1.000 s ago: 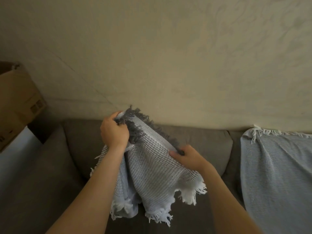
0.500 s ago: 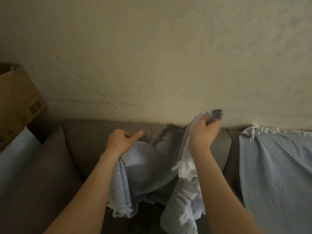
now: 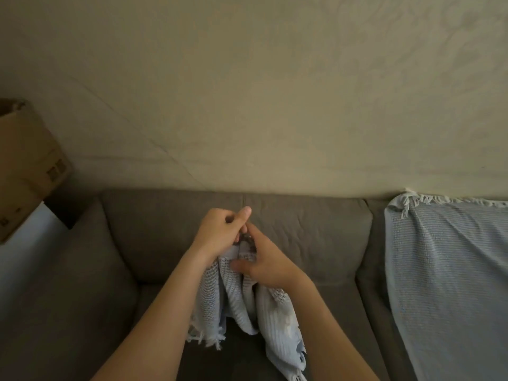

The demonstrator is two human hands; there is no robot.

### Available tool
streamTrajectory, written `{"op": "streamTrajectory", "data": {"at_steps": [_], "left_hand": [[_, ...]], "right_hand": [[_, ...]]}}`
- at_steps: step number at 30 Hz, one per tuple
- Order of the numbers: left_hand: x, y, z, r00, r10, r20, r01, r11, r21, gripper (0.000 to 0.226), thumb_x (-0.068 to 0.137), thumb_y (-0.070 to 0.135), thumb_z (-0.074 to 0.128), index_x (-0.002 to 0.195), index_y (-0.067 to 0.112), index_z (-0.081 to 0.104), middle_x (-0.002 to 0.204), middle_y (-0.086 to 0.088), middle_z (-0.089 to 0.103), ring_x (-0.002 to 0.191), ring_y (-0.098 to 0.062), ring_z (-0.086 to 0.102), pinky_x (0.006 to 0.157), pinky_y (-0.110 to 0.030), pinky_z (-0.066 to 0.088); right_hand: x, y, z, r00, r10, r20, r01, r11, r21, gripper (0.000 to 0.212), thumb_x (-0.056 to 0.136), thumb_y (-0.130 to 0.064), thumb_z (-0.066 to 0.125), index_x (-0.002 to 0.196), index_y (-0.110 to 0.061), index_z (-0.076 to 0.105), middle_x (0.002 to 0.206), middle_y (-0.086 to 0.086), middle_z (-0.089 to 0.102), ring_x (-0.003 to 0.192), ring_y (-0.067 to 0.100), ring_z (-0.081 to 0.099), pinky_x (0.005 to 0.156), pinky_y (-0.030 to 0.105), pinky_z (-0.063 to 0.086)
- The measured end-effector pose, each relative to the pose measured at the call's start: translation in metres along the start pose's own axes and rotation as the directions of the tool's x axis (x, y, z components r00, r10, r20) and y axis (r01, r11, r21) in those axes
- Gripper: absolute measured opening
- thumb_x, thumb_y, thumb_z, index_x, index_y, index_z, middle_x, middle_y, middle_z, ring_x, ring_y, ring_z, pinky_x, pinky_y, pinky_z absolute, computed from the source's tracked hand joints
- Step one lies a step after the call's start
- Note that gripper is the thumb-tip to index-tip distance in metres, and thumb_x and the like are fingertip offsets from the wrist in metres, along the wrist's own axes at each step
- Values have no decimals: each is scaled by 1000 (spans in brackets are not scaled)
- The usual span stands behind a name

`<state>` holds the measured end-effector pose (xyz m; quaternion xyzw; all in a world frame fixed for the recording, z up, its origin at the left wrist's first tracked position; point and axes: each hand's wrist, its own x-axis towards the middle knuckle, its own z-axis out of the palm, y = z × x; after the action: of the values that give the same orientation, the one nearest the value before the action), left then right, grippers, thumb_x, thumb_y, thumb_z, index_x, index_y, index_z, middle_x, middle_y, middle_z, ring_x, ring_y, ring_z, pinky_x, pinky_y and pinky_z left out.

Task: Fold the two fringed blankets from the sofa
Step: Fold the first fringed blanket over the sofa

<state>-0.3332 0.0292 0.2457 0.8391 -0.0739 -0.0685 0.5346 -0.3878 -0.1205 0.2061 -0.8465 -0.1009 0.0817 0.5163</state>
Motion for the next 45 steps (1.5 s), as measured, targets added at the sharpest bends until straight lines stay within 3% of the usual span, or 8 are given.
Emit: {"op": "streamTrajectory", "data": {"at_steps": [4,8,14,30,32,35,39,45], "left_hand": [[-20,-4,-3,998,64,13,-63,996,-64,57,105,51,61,70,7,71,52,2,53,49,-10,50,54,-20,41],[-35,-18,-7,999,43,-12,-42,998,35,59,94,60,71,68,8,69,54,7,58,55,-5,55,59,-21,42],[-47,-37,-34,980,-43,192,9,985,173,43,64,58,97,84,26,75,80,8,78,76,-4,73,65,-22,52],[-68,-104,-28,966,-166,-197,203,961,185,38,99,35,74,64,23,66,66,0,69,72,-23,69,68,-36,48],[-63,-90,-30,975,-197,-105,210,970,125,35,99,38,72,69,20,72,70,0,73,75,-20,71,68,-36,51],[-56,-65,-38,977,-190,92,175,973,150,41,92,50,76,71,14,73,66,2,71,68,-15,71,60,-30,49],[-57,-26,-34,979,-47,199,-21,945,326,37,79,48,88,65,20,68,56,10,64,52,8,58,49,-20,40],[-56,-10,-30,984,69,165,-120,939,323,45,64,54,94,92,21,80,81,7,78,74,-3,73,66,-33,59]], "right_hand": [[-9,4,4,999,14,-36,-26,936,-351,32,94,-33,70,123,-21,65,80,-8,60,75,15,60,70,40,52],[-21,6,-2,993,112,-38,-116,863,-491,16,98,-34,58,88,-23,55,83,1,62,81,32,65,70,45,54],[-41,7,-17,880,149,-451,-278,931,-235,27,102,-19,54,76,-17,45,68,4,54,62,25,54,55,39,38],[-39,-28,-44,492,396,-775,-82,908,411,37,97,-7,51,68,-20,32,61,0,27,54,17,22,58,37,21],[-44,-17,-47,569,383,-727,-364,911,195,11,97,-9,56,98,-12,66,78,10,57,68,28,53,65,41,41],[-48,-8,-44,721,281,-634,-463,875,-139,66,93,-7,63,155,-21,47,117,7,69,108,28,66,92,40,53],[-47,-5,-9,971,45,-235,-73,991,-112,72,86,-17,82,150,-35,54,119,-18,69,107,-1,67,97,22,51],[-43,-11,7,979,65,-193,-75,996,-43,10,95,-19,73,92,-27,68,72,-18,64,65,-4,55,64,22,44]]}}
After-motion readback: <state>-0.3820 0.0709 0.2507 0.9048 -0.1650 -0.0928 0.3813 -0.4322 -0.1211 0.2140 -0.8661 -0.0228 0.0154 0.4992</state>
